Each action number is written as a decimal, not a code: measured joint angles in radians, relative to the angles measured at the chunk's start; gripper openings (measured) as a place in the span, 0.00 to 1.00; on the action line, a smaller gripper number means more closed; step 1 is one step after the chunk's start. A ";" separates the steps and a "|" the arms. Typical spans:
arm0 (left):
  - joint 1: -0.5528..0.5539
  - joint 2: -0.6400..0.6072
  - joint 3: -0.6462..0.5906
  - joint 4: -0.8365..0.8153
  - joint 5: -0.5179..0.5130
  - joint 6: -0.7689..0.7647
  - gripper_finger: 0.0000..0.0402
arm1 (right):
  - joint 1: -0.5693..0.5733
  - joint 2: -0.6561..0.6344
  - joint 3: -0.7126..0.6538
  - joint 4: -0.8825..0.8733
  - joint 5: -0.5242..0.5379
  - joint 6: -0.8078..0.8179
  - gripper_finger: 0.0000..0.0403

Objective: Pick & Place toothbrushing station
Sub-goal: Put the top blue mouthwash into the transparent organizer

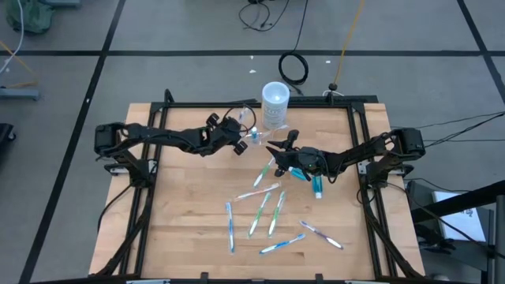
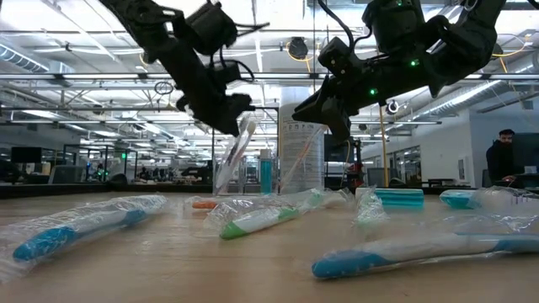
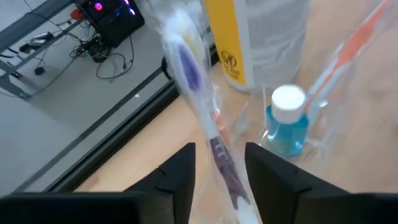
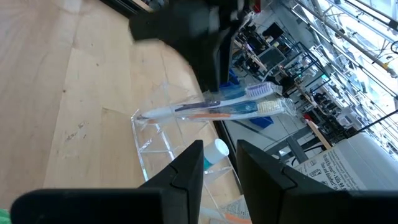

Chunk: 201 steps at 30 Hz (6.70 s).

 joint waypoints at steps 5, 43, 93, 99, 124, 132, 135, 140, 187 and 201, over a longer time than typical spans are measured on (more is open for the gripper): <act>-0.025 -0.131 0.000 -0.096 0.043 -0.066 0.38 | 0.000 0.000 0.000 0.000 0.003 -0.004 0.21; -0.321 -0.550 -0.001 -0.841 -0.287 -0.550 0.38 | 0.053 0.000 0.000 0.098 -0.186 0.134 0.22; -0.309 -0.526 -0.002 -0.666 -0.290 -0.378 0.38 | 0.068 -0.221 0.149 -0.772 -0.327 0.707 0.39; -0.309 -0.505 -0.002 -0.657 -0.287 -0.376 0.38 | 0.055 -0.205 0.153 -0.871 -0.213 0.742 0.40; -0.307 -0.505 -0.002 -0.657 -0.290 -0.398 0.38 | -0.064 -0.201 -0.028 -0.886 -0.392 0.936 0.58; -0.307 -0.505 -0.002 -0.657 -0.290 -0.399 0.38 | -0.087 -0.201 -0.084 -0.804 -0.408 0.916 0.57; -0.307 -0.505 -0.002 -0.657 -0.290 -0.399 0.38 | -0.088 -0.201 -0.097 -0.781 -0.408 0.898 0.56; -0.307 -0.505 -0.002 -0.657 -0.290 -0.398 0.38 | -0.088 -0.201 -0.100 -0.770 -0.408 0.883 0.52; -0.307 -0.505 -0.002 -0.657 -0.287 -0.398 0.38 | -0.094 -0.083 -0.103 -0.604 -0.424 0.833 0.24; -0.307 -0.496 -0.002 -0.620 -0.255 -0.432 0.38 | -0.098 -0.084 -0.102 -0.062 -0.492 0.675 0.23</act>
